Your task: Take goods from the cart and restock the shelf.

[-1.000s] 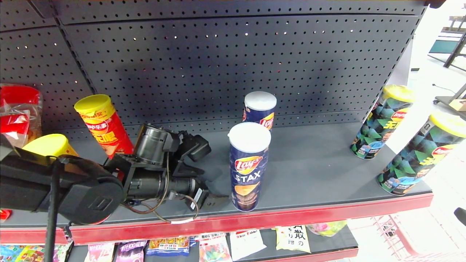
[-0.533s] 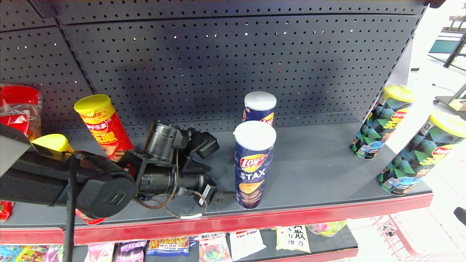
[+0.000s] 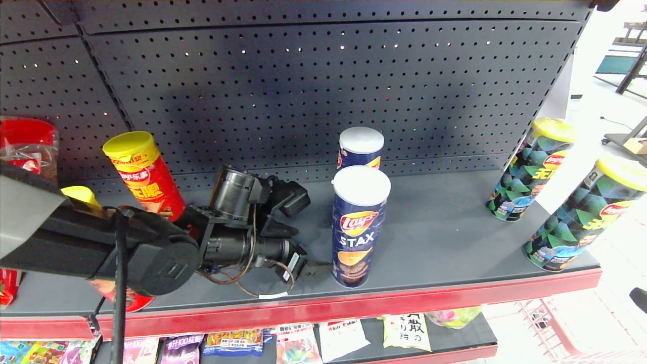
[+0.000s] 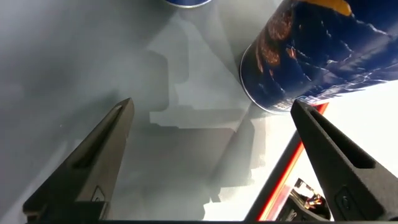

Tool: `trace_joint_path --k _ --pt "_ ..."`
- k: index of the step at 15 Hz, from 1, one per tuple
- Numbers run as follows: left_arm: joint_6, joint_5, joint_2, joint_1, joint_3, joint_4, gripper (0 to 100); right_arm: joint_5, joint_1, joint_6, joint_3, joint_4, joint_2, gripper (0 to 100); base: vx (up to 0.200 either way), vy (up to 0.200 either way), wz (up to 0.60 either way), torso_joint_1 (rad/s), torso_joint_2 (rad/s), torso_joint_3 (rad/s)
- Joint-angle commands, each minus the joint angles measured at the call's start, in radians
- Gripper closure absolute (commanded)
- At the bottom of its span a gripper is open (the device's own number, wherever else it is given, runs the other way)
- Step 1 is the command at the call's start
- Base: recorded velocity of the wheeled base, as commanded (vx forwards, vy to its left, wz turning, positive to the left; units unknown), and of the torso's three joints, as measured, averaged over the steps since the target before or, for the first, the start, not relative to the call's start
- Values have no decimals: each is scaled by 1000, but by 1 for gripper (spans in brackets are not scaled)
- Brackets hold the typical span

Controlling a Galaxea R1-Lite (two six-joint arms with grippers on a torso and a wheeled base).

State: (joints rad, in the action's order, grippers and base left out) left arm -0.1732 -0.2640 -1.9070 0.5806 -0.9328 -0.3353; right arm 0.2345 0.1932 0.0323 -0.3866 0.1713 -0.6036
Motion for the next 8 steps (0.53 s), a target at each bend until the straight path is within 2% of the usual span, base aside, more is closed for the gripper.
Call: trace_joint_path --k 1,8 --pt "1 0 -12 2 -9 -1 0 0 0 0 2 1 -2 0 0 0 0 0 0 0" --pt "1 14 -24 2 -24 -2 0 0 0 0 2 1 -2 0 0 0 0 0 0 0"
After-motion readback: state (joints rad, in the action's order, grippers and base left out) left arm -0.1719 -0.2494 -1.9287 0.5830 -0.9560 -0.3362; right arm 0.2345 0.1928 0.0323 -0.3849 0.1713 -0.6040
